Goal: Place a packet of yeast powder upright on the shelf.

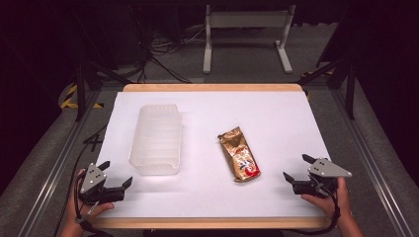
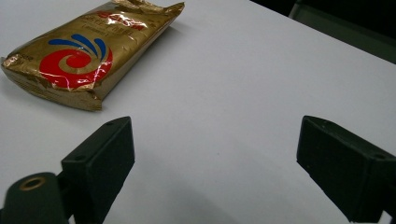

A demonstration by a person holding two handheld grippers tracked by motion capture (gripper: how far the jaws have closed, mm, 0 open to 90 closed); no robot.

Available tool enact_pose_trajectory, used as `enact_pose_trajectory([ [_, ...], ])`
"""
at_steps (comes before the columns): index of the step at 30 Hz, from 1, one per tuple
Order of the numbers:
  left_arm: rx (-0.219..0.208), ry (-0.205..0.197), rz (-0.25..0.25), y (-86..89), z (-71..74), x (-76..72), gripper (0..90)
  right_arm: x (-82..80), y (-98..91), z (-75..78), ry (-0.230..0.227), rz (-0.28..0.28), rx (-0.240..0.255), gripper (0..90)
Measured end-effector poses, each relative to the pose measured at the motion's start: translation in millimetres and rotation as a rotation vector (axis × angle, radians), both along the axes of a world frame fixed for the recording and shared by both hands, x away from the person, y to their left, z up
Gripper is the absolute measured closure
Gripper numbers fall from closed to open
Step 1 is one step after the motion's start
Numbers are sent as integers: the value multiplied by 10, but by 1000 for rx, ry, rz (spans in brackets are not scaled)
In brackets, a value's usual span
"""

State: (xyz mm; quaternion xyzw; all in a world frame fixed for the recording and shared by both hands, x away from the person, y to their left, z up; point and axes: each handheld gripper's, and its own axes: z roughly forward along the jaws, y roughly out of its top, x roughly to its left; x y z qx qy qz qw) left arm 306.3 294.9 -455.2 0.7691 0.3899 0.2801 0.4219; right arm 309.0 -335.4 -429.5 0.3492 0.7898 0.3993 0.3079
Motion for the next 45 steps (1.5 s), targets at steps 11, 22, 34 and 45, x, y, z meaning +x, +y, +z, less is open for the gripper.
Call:
enact_pose_trajectory([
  [11, 1, -6, -9, 9, -7, -8, 58, 55, 21, 46, 21, 11, 32, 124],
  [22, 8, -12, -17, -3, 3, -33, 58, 280, 236, 167, 87, 84, 32, 175],
  [34, 19, -6, -31, -45, 4, -26, 57, 650, 580, 382, 115, 141, 11, 252],
  [45, 21, -1, -28, -40, -2, -26, 57, 1141, 1006, 355, 206, 169, -7, 225],
])
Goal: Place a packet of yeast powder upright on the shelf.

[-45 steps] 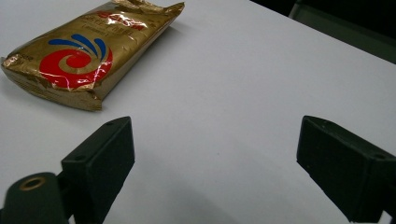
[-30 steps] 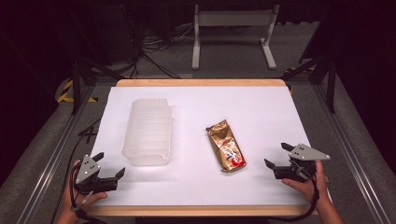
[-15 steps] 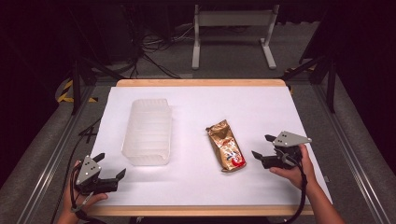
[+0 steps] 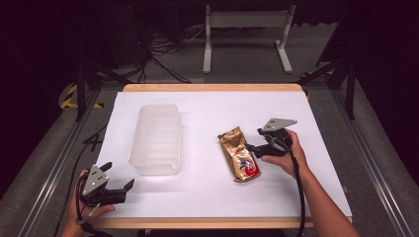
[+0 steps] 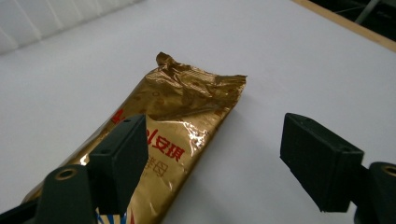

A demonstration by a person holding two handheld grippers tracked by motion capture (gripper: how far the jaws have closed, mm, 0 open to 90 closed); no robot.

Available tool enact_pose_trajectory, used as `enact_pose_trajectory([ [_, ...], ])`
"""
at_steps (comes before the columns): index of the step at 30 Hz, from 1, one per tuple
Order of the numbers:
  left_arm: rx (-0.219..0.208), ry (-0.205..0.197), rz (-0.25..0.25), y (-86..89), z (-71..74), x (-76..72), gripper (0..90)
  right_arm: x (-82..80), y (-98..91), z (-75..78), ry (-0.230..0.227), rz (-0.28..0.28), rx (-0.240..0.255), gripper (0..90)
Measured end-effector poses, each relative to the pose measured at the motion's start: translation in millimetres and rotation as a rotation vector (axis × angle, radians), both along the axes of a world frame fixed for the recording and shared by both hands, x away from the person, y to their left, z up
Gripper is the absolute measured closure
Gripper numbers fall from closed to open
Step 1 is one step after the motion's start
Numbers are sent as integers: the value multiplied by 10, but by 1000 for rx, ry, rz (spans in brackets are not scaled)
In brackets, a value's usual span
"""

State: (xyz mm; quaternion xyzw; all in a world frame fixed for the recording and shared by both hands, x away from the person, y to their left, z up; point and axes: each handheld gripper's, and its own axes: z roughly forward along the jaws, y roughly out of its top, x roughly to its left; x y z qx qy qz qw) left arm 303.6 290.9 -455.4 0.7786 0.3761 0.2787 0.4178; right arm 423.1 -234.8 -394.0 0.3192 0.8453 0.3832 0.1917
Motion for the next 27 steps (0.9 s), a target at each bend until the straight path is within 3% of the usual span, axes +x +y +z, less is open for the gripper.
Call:
enact_pose_trajectory([
  [3, 0, -1, 3, -6, -2, -3, 57, 71, 58, -10, 5, 0, -4, 226],
  [6, 2, 0, 0, -11, -3, -3, 57, 189, 138, -10, 43, 10, 3, 225],
  [16, 4, 3, -5, -8, -5, -2, 57, 456, 379, -91, 106, 20, -20, 259],
  [18, 3, 4, -5, -7, -6, -3, 58, 519, 412, -137, 114, 7, -40, 259],
  [25, -1, 2, -3, -2, -6, -8, 58, 671, 439, -220, 171, -45, -39, 239],
  [27, -7, 6, -2, -7, -8, -11, 58, 739, 443, -275, 216, -60, -32, 220],
])
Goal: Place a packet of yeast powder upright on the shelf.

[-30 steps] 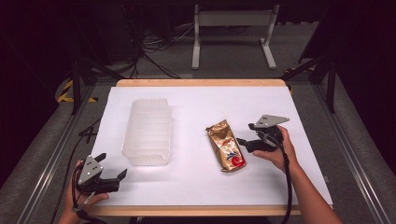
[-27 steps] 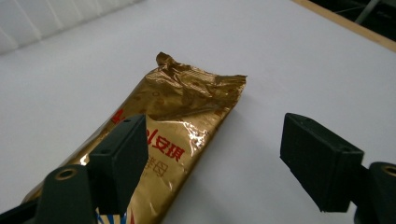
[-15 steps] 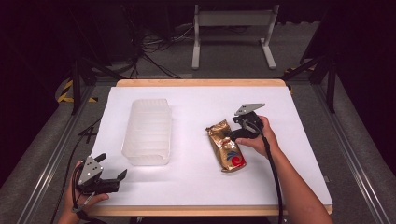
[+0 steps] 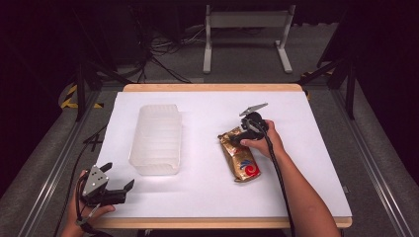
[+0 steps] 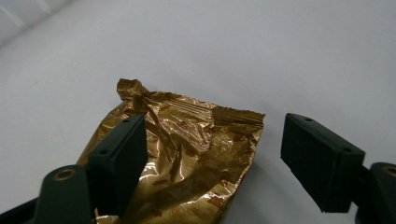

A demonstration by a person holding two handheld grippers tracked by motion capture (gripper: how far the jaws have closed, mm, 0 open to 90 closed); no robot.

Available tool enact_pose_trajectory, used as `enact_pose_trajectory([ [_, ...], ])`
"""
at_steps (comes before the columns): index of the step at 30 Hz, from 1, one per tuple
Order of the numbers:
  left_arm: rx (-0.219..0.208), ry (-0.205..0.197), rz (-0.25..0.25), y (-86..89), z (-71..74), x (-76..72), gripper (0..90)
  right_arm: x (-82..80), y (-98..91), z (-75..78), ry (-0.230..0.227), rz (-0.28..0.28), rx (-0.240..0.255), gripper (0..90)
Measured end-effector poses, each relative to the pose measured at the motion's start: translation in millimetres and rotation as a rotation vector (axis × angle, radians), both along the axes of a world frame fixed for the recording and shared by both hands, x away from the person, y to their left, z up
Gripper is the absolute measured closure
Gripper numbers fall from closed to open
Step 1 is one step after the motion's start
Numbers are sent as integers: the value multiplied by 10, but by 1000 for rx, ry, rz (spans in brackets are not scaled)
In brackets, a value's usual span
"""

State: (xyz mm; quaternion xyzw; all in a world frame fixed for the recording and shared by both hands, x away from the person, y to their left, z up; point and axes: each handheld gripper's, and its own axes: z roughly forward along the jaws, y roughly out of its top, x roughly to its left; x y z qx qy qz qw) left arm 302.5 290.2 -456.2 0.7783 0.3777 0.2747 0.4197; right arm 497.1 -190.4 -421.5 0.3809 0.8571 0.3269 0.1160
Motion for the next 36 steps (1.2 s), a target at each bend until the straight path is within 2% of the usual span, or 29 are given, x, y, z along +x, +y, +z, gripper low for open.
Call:
enact_pose_trajectory([
  [2, 7, -5, -5, 1, 5, -1, 58, 13, 3, -15, 10, -2, 3, 218],
  [6, 6, -6, -4, 2, 6, -5, 58, 66, 1, -71, 67, 0, 47, 220],
  [7, 6, -5, -5, 2, 5, -3, 58, 85, -1, -91, 104, -1, 64, 223],
  [10, 6, -6, -6, 1, 6, -5, 58, 95, -3, -87, 111, 3, 62, 231],
  [11, 6, -6, -6, 0, 6, -4, 58, 100, -1, -82, 115, 6, 59, 253],
  [13, 6, -5, -9, -1, 5, -3, 58, 96, 12, -71, 123, 32, 67, 378],
  [14, 6, -5, -10, -1, 5, -3, 58, 93, 23, -70, 126, 34, 68, 391],
  [16, 7, -4, -10, 0, 5, -2, 57, 85, 40, -62, 121, 33, 59, 498],
  [17, 8, -6, -7, 1, 6, -5, 58, 80, 48, -55, 111, 31, 40, 645],
  [19, 6, -8, -6, 6, 6, -7, 58, 62, 71, -33, 93, 39, 2, 730],
  [20, 6, -8, -6, 6, 6, -7, 58, 62, 71, -33, 93, 39, 2, 730],
  [23, 5, -9, -5, 9, 7, -6, 58, 27, 99, 9, 68, 42, -30, 818],
  [24, 5, -9, -5, 7, 6, -7, 58, 3, 105, 43, 48, 47, -43, 850],
  [29, -1, -13, 1, 14, 10, -11, 58, -49, 93, 116, 14, 59, -60, 890],
  [31, -1, -16, 0, 22, 15, -8, 58, -125, 54, 233, -21, 68, -38, 896],
  [32, -1, -16, 0, 22, 15, -8, 58, -125, 54, 233, -21, 68, -38, 896],
  [33, -6, -18, 1, 22, 19, -9, 58, -193, 28, 327, -45, 67, -21, 898],
  [34, -6, -18, 1, 22, 19, -9, 58, -193, 28, 327, -45, 67, -21, 898],
  [36, 0, -18, -2, 19, 19, -6, 58, -275, -3, 435, -72, 73, -5, 899],
])
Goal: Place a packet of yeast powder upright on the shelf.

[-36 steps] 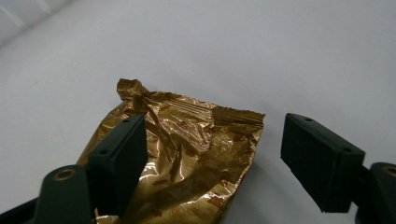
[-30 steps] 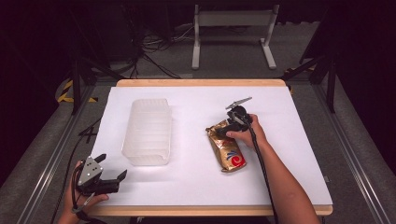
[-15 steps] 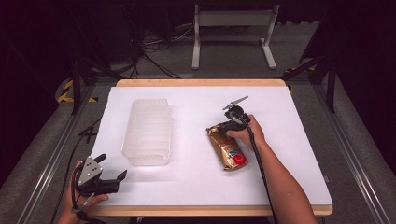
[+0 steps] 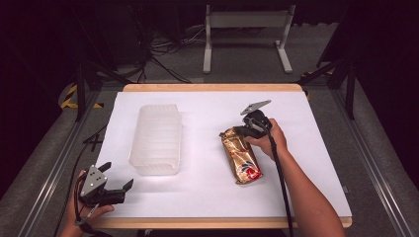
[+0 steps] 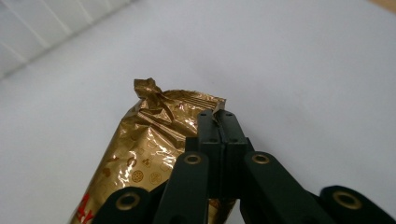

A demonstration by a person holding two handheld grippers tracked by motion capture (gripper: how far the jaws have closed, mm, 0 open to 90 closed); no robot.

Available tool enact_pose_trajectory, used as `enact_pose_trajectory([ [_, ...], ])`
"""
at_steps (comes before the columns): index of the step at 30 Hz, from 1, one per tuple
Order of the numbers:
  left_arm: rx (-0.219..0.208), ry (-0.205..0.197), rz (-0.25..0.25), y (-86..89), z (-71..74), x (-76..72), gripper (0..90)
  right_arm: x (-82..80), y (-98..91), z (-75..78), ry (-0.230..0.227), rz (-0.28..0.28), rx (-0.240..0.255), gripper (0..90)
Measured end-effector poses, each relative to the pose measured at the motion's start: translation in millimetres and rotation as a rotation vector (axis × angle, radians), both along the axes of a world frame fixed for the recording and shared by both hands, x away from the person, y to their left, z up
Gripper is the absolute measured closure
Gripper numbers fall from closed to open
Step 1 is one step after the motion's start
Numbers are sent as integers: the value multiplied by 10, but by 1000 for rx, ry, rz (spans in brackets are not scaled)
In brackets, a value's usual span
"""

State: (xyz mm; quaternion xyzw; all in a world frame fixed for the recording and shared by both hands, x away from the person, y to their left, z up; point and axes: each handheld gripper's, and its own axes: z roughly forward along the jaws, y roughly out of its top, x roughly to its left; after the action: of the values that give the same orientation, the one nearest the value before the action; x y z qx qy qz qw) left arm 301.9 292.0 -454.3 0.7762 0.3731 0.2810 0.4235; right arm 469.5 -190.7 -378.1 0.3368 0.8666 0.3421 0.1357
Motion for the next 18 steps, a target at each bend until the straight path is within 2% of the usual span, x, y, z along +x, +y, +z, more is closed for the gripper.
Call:
enact_pose_trajectory([
  [1, 2, 3, 0, -5, 2, 1, 58, -87, -32, 109, -29, 8, 21, 900],
  [3, 1, 2, -1, -11, 1, 4, 58, -119, -46, 147, -42, 12, 33, 900],
  [5, 5, 1, -2, -16, 4, 5, 58, -268, -82, 283, -80, 24, 72, 900],
  [7, 0, 0, -2, -24, 8, 1, 58, -377, -101, 348, -103, 33, 89, 900],
  [8, 2, -4, -9, -18, 15, 3, 58, -377, -101, 348, -103, 33, 89, 900],
  [11, -14, -3, -7, -7, 21, 6, 56, -593, -170, 481, -139, 62, 109, 900],
  [12, -14, -3, -7, -7, 21, 6, 56, -593, -170, 481, -139, 62, 109, 900],
  [17, -21, 1, -3, -16, 19, 7, 56, -817, -235, 654, -184, 80, 119, 900],
  [18, -12, 2, -7, -14, 20, 13, 56, -842, -237, 675, -195, 86, 120, 900],
])
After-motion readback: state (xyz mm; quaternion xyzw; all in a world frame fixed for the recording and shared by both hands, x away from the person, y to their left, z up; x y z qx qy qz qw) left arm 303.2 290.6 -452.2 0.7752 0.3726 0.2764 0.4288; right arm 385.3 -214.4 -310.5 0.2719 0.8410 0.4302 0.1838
